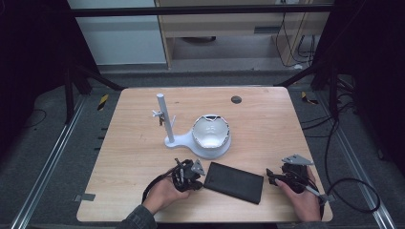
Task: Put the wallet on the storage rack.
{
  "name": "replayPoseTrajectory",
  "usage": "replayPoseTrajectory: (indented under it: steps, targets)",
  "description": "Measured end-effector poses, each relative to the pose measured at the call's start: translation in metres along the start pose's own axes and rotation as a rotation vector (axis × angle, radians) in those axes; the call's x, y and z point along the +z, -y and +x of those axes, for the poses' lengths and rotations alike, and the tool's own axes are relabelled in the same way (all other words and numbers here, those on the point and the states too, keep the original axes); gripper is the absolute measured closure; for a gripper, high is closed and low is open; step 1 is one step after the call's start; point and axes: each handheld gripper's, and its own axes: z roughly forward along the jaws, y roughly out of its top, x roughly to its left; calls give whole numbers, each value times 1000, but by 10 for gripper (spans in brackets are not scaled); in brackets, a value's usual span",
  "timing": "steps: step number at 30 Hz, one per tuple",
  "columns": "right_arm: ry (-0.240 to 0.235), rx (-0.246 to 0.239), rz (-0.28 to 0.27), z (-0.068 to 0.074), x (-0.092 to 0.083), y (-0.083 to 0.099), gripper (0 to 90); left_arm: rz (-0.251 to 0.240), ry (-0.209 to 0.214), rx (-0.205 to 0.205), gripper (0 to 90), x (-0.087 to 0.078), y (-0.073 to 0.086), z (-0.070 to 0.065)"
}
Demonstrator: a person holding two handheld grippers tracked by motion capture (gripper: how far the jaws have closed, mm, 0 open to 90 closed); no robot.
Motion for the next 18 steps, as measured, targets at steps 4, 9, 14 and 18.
replayPoseTrajectory:
  steps: [4,9,14,18]
  targets:
    - [-2,-2,-1,0,0,0,126,2,2,-3,896,0,-1,1]
    - [-2,3,-4,0,0,0,126,1,12,-2,896,1,-1,1]
    - [-1,6,-5,0,0,0,126,-3,15,1,896,0,-1,2]
    - [-1,-1,-12,-1,-1,0,126,-26,10,-1,896,-5,-1,1]
